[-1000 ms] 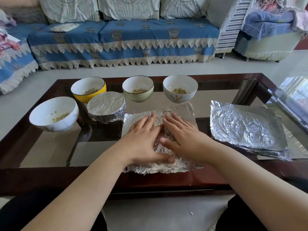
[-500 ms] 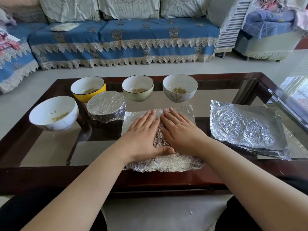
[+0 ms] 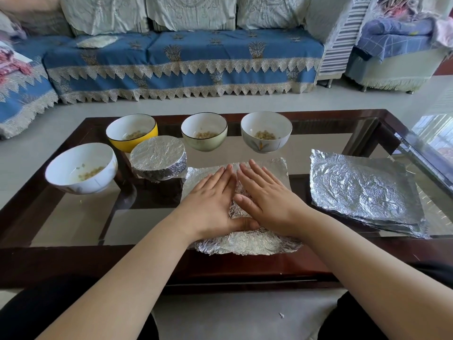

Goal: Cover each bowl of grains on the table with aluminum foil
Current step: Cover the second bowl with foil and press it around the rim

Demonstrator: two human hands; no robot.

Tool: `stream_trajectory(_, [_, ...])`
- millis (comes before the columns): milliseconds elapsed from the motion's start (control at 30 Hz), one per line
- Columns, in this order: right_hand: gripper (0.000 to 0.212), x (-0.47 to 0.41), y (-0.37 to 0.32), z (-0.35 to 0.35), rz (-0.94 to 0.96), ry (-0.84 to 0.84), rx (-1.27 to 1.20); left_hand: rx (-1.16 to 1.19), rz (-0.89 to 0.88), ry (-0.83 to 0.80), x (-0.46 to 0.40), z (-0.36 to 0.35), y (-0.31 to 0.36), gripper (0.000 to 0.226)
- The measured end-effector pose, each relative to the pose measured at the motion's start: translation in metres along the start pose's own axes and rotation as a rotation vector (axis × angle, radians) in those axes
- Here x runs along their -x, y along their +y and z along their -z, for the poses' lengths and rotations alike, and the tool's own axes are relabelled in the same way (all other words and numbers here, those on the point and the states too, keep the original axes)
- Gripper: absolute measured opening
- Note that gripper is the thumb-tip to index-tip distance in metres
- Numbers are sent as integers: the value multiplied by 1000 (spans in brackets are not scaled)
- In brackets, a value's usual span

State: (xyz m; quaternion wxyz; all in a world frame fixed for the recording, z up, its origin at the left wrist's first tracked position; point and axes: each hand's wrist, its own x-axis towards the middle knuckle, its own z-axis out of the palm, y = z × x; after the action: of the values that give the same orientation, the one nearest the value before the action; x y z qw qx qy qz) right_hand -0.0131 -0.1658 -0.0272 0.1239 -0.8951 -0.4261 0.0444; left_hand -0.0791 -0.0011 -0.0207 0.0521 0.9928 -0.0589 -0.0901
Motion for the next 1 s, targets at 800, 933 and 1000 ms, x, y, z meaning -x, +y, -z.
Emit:
stream_trajectory(800, [133,25,24,-14,-13,8,-381,544,-115,260,19,-24,-23,124])
stream_trajectory(933, [124,27,22,-22,-6,99,-459,713,-85,401,24,-40,-25,128])
stream_trajectory(1000, [122,28,21,-28,-2,154,-495,767,-65,441,26,-45,-23,130])
